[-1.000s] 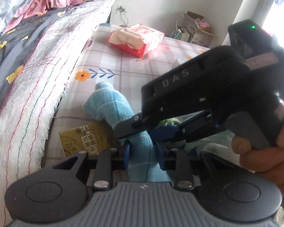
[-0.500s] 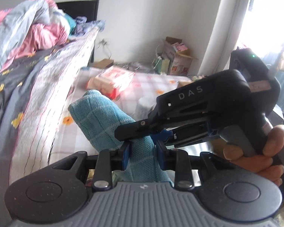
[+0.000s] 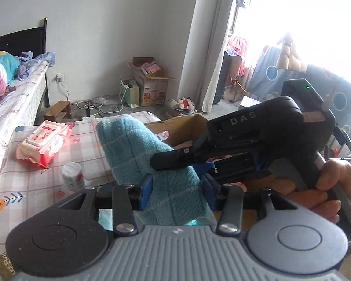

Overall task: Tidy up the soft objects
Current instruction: 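Carry the blue checked towel with the right tool into the box and release, then move the right tool to the table and grasp the white cup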

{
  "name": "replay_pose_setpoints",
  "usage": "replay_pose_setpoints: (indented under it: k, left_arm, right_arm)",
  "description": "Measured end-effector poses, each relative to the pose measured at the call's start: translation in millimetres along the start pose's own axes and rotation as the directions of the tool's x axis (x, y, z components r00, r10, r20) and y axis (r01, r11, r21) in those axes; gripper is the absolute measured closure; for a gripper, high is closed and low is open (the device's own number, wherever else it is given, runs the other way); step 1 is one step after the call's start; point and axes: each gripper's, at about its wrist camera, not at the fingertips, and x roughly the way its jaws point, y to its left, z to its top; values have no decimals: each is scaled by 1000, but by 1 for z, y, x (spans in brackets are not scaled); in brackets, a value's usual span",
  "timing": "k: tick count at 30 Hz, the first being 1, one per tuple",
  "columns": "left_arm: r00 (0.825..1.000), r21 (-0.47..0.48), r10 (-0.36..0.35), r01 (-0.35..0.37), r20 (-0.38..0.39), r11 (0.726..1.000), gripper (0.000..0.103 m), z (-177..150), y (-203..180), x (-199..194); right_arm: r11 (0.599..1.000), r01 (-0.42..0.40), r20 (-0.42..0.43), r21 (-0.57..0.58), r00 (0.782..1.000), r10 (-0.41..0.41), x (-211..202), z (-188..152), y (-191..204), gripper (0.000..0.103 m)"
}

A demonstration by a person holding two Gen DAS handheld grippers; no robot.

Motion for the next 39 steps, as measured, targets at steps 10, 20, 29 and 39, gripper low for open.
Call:
replay_pose_setpoints:
  k: [10, 20, 29, 39]
  left_arm:
    - [997, -72, 40, -44, -64, 996, 54, -8, 17, 19]
    - [991, -105, 101, -111, -93, 988, 54, -14, 32, 12]
    - [988, -118, 124, -134, -92, 984, 45, -21, 40, 2]
    - [980, -191, 190, -198, -59, 962, 25, -36, 76, -46]
  right_arm:
    - [957, 193, 8, 216, 980, -200, -37, 35, -127, 88]
    - [816, 574, -61, -70, 814, -578, 1, 47, -160, 88]
    - [667, 660, -7, -345, 709, -705, 41, 42, -130, 77]
    - [789, 583, 122, -195, 812, -570, -15, 38, -89, 52]
